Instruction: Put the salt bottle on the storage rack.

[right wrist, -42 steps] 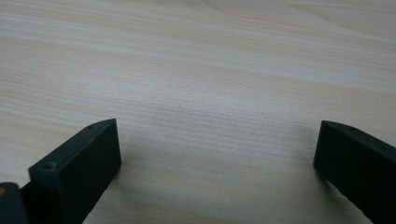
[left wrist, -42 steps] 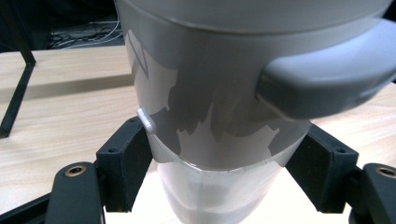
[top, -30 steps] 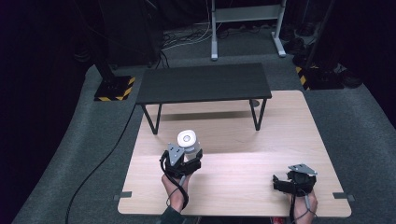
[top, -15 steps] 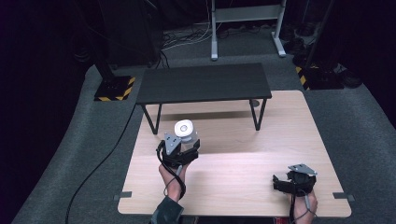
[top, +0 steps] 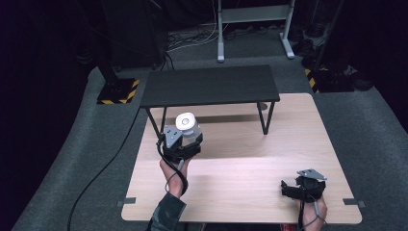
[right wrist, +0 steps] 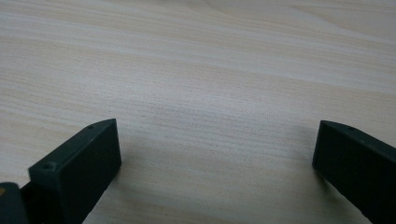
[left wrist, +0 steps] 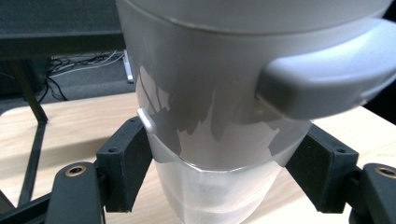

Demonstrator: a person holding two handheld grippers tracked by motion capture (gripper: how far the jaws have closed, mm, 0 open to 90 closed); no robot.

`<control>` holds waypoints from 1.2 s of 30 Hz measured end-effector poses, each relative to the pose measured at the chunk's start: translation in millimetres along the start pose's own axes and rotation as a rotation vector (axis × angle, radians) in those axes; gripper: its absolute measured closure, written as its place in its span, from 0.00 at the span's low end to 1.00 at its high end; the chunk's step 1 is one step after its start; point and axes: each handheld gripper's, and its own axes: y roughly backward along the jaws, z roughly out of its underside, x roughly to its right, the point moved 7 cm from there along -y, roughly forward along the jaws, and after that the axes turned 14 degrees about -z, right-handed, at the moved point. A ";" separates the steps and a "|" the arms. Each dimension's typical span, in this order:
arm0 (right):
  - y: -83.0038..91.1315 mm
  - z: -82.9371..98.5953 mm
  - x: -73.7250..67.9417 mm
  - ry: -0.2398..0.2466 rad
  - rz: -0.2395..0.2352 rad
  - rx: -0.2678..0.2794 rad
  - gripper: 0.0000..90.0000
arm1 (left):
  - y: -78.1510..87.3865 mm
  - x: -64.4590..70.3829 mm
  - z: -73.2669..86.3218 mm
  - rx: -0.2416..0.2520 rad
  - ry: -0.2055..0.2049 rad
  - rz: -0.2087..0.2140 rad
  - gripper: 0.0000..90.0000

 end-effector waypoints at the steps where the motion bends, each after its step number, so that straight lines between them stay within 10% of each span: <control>1: -0.1 0.1 0.2 0.001 -0.001 0.001 0.00 | -0.1 -0.6 -2.4 0.002 -0.001 0.001 0.30; 36: -0.1 0.0 0.2 -0.002 -0.001 0.001 0.00 | -33.1 -15.0 -74.6 0.006 -0.049 -0.043 0.30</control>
